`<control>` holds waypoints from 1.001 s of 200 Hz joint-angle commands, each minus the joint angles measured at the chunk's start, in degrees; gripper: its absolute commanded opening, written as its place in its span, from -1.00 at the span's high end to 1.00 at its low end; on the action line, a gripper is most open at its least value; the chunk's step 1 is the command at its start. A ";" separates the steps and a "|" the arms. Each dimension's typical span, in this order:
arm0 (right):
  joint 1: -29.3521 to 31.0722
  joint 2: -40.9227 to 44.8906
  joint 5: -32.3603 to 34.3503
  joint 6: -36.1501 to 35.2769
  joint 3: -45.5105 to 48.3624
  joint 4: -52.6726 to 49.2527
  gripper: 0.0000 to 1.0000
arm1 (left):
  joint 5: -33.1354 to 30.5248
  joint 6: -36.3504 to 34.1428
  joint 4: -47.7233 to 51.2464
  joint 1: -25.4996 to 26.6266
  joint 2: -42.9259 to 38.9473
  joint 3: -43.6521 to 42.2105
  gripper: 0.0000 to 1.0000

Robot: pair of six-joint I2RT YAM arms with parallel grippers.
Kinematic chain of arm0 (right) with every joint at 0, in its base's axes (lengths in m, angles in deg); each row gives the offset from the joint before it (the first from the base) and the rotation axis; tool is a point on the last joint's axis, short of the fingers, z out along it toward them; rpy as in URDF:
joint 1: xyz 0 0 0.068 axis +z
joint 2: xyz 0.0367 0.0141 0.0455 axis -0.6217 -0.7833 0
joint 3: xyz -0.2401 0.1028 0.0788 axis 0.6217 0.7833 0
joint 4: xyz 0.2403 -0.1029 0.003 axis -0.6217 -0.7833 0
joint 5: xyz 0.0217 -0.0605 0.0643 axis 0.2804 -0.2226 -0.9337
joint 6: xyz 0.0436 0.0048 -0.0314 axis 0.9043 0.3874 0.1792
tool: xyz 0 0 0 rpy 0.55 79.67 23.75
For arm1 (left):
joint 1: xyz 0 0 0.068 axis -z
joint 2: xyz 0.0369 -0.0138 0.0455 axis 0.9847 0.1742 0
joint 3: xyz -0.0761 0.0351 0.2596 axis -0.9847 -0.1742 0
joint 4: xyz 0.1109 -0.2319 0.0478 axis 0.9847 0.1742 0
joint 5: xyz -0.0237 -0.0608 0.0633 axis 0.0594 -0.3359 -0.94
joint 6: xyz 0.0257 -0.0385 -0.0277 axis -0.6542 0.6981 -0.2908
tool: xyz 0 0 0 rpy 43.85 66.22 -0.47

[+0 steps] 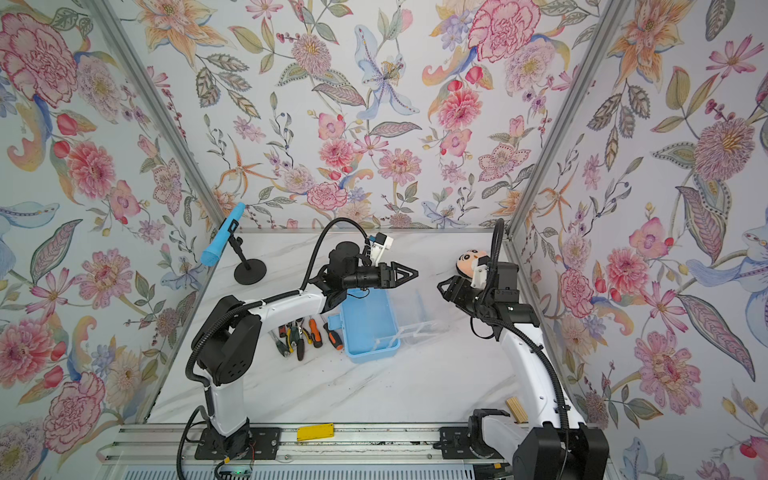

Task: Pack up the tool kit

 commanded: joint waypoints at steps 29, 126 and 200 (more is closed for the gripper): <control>11.01 -1.96 10.66 -3.49 -7.32 -4.99 -0.34 | -10.62 -11.22 12.34 -3.61 -11.83 -6.80 -0.65; 35.63 -18.80 28.96 -9.40 -21.59 -4.04 -0.18 | -51.89 -20.65 42.82 -7.34 -38.35 -27.34 -0.68; 45.43 -28.63 29.45 -13.50 -29.29 -3.11 -0.08 | -62.82 -10.58 52.98 -15.54 -55.40 -42.04 -0.58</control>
